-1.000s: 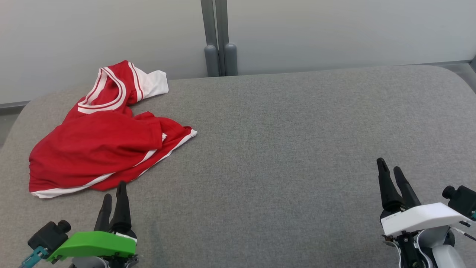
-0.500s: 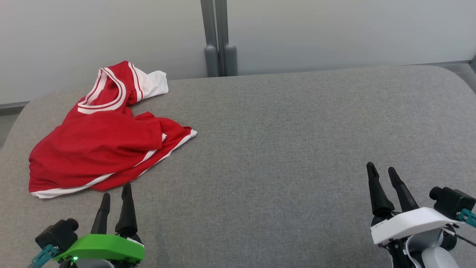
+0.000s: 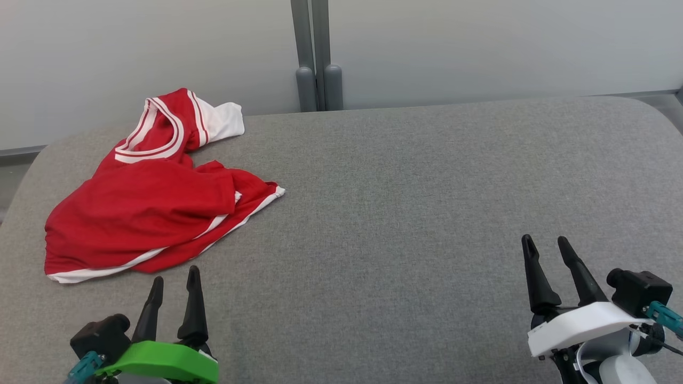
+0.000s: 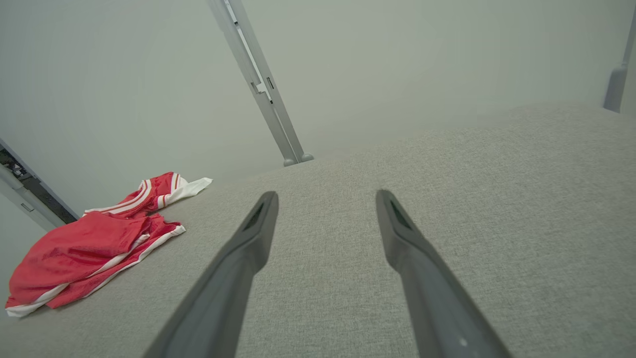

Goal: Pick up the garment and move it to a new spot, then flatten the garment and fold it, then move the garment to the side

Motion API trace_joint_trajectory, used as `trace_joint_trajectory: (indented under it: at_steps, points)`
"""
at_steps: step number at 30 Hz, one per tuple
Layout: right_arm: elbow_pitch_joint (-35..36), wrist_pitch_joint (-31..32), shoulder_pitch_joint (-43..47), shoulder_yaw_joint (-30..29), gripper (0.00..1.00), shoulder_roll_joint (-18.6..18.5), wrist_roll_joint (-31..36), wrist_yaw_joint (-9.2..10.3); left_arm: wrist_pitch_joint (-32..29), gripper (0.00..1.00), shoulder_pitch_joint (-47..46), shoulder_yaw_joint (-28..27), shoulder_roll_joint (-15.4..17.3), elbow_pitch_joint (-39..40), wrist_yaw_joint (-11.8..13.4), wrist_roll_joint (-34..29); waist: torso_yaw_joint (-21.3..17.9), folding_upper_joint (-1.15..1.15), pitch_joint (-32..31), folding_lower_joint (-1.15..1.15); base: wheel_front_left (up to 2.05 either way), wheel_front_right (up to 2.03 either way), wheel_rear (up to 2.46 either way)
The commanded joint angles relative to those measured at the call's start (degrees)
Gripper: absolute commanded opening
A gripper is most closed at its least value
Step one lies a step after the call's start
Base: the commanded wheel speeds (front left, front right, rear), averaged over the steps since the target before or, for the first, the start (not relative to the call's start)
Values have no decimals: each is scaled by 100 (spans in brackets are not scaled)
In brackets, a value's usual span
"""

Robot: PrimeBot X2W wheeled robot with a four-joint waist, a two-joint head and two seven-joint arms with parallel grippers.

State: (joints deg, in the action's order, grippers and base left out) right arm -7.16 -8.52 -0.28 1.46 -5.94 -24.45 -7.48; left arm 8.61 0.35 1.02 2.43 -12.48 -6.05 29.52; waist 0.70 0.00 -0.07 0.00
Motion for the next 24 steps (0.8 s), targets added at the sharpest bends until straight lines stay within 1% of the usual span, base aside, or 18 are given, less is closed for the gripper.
trace_joint_trajectory:
  at_steps: [1,15,24]
  points:
    - [73,-61,20,14,100,-23,175,-1,53,100,10,30,45,29,-27,-195,4,0,-4,0,0,0,0]
    - [21,-251,102,-185,100,51,976,-1,241,100,68,30,52,-58,-51,-951,9,0,-4,0,0,0,0]
    - [28,-365,191,-283,100,89,1293,-1,356,100,106,74,56,-229,-102,-1226,-27,0,-6,0,0,0,0]
